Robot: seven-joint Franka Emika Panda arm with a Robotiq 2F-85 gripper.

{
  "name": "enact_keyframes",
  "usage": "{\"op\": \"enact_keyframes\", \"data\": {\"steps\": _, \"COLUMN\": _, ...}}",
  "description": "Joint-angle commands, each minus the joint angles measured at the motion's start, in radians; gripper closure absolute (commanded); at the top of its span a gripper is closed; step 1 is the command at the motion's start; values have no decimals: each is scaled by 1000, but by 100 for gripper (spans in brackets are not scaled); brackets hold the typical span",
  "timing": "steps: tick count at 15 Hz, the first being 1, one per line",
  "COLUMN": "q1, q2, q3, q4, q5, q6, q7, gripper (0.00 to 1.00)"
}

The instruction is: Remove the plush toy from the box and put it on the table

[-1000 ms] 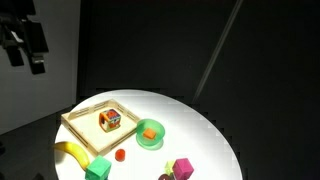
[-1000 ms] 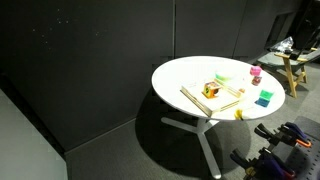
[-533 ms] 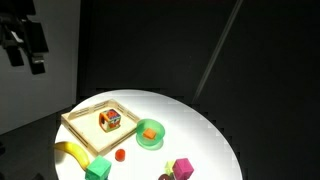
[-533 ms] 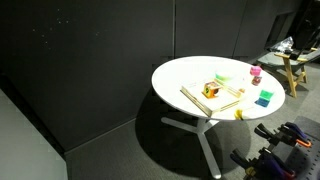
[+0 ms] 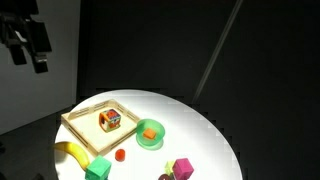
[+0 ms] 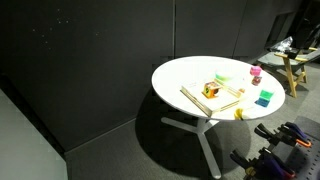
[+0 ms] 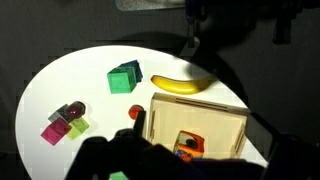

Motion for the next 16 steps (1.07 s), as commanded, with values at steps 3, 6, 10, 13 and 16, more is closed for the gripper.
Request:
{"op": "enact_keyframes", "data": {"steps": 3, "q1": 25, "q2": 76, "q3": -28, "q4": 72, "q5": 35, "q6": 14, "q7": 2, "gripper": 0}}
{"op": "enact_keyframes", "data": {"steps": 6, "q1": 37, "q2": 122, "q3": -37, "q4": 108, "q5": 65, "q6": 27, "q7": -3, "gripper": 0}}
{"op": "enact_keyframes", "data": {"steps": 10, "q1": 56, "q2": 208, "q3": -45, "q4": 168, "q5": 122, "q6": 39, "q7": -5, "gripper": 0}}
{"op": "enact_keyframes", "data": {"steps": 13, "q1": 62, "q2": 279, "q3": -40, "q4": 214, "q5": 161, "q6": 41, "q7": 10, "gripper": 0}}
{"op": "enact_keyframes", "data": {"steps": 16, "q1": 60, "q2": 345, "q3": -27, "q4": 252, "q5": 179, "q6": 55, "q7": 33, "gripper": 0}}
